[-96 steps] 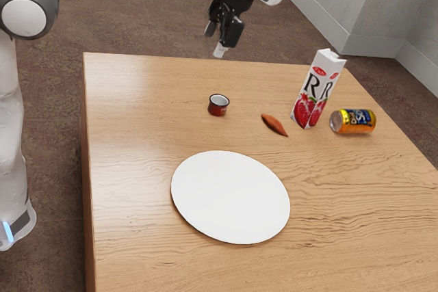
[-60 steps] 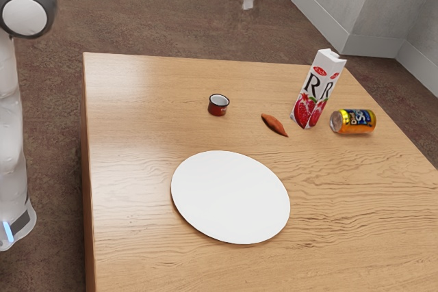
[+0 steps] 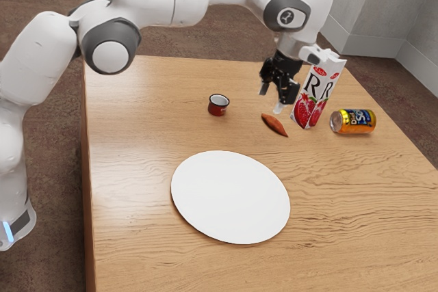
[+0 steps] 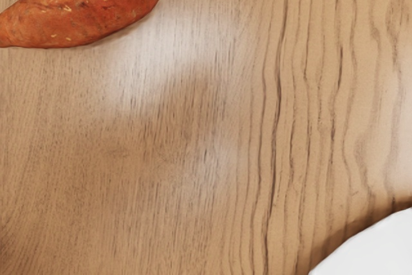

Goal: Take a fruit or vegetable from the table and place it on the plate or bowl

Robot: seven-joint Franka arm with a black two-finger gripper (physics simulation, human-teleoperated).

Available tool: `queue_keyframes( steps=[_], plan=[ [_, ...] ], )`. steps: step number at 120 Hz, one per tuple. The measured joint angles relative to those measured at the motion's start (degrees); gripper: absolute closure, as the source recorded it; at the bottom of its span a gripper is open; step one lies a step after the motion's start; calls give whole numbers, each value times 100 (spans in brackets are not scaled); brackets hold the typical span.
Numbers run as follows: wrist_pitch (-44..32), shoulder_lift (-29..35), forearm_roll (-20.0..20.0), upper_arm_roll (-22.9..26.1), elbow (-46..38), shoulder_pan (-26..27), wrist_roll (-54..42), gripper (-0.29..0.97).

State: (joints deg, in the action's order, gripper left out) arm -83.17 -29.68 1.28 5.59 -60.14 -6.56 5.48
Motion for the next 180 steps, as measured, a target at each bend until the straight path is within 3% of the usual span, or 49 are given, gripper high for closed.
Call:
queue_keyframes(
  steps=[13,32,45,56,83,111,137,153,180],
  plan=[
    [-490,-460,258,312,-16,10,678,2],
    [-928,-505,396,368,-7,83,1531,2],
    [-1249,114,1334,-1441,-1111,1087,2153,2],
    [-1441,157,1790,-1770,-1206,1323,2672,2],
    [-1544,-700,1877,-1586,186,1357,3929,2],
    [-2786,-1225,1967,-1524,361,1356,4766,2],
    [-3114,-1107,2007,-2611,-77,1862,5264,2],
    [-2730,-1079,1946,-3323,-409,2175,5411,2],
    [-2082,-1116,1753,-3352,-283,2176,5564,2]
  ],
)
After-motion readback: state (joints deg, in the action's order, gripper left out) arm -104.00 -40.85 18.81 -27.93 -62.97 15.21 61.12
